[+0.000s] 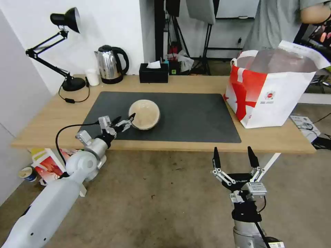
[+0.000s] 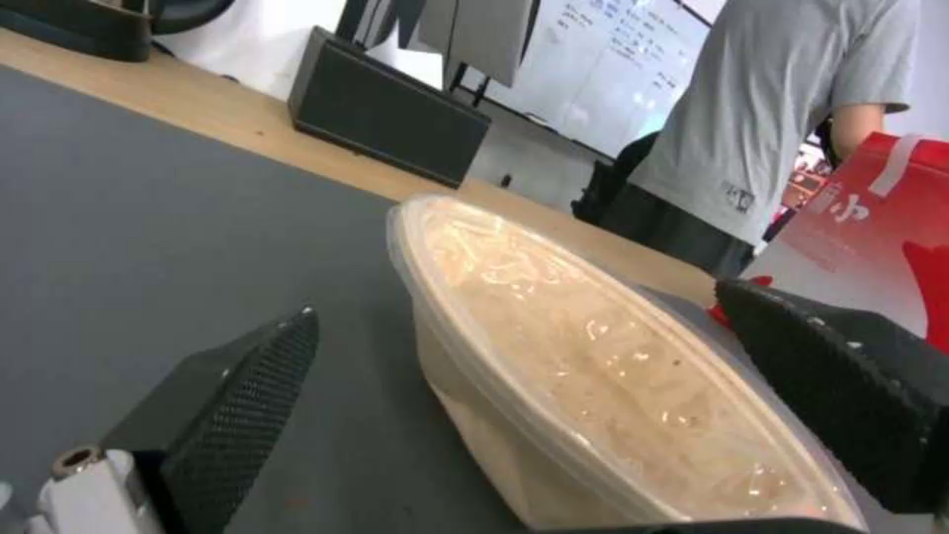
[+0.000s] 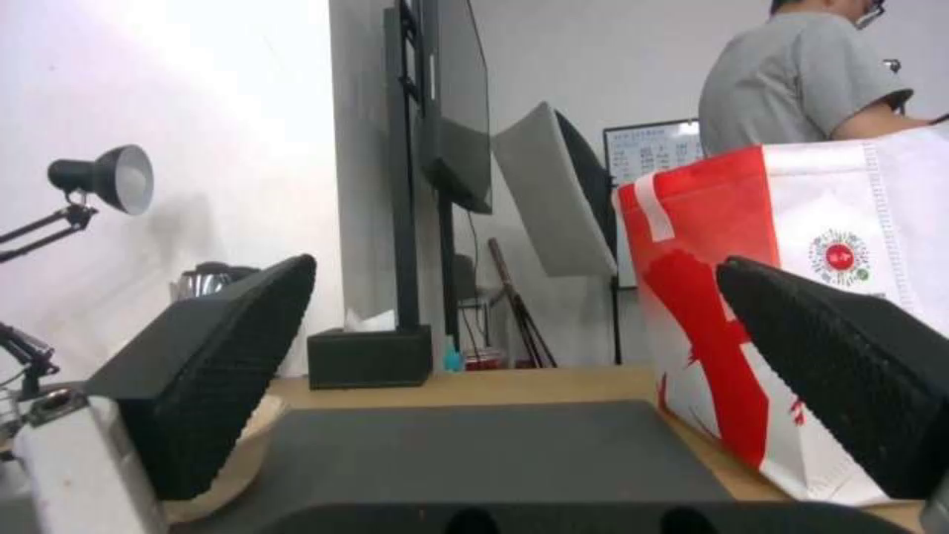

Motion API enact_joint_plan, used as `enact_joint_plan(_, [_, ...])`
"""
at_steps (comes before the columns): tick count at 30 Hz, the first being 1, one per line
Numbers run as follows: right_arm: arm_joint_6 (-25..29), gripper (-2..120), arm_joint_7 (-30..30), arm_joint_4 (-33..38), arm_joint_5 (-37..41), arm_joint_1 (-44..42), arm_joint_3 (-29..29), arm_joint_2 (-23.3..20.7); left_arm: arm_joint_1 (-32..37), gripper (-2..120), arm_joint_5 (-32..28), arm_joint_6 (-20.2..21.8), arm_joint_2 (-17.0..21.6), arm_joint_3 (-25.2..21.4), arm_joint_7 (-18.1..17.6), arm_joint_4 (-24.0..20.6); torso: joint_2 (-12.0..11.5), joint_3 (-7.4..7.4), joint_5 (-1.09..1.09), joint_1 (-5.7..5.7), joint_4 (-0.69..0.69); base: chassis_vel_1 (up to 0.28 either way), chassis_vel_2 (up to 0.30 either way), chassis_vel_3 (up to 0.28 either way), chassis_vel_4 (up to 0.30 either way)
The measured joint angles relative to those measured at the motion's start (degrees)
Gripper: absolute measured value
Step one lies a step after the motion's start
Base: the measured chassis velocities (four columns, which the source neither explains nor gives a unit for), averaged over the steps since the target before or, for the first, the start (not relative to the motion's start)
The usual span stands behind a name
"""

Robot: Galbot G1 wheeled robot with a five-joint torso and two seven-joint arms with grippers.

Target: Pick up the trash from the table and place it into the takeout bag.

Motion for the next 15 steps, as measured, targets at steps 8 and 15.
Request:
enact_joint_plan(8, [0.0, 100, 0.0, 0.0, 0.0, 0.0, 0.0, 0.0, -0.6, 100, -0.3, 0.0, -0.8, 0.7, 0.0, 0.2, 0.0, 0.0, 0.0, 0.0, 0.0, 0.0, 0.0, 0.0, 0.0])
enact_joint_plan(15, [0.0, 100, 0.0, 0.0, 0.0, 0.0, 0.0, 0.0, -1.1, 100, -0.3, -0.1, -1.7, 1.3, 0.0, 0.7, 0.0, 0.0, 0.0, 0.0, 0.0, 0.0, 0.0, 0.0, 0.0])
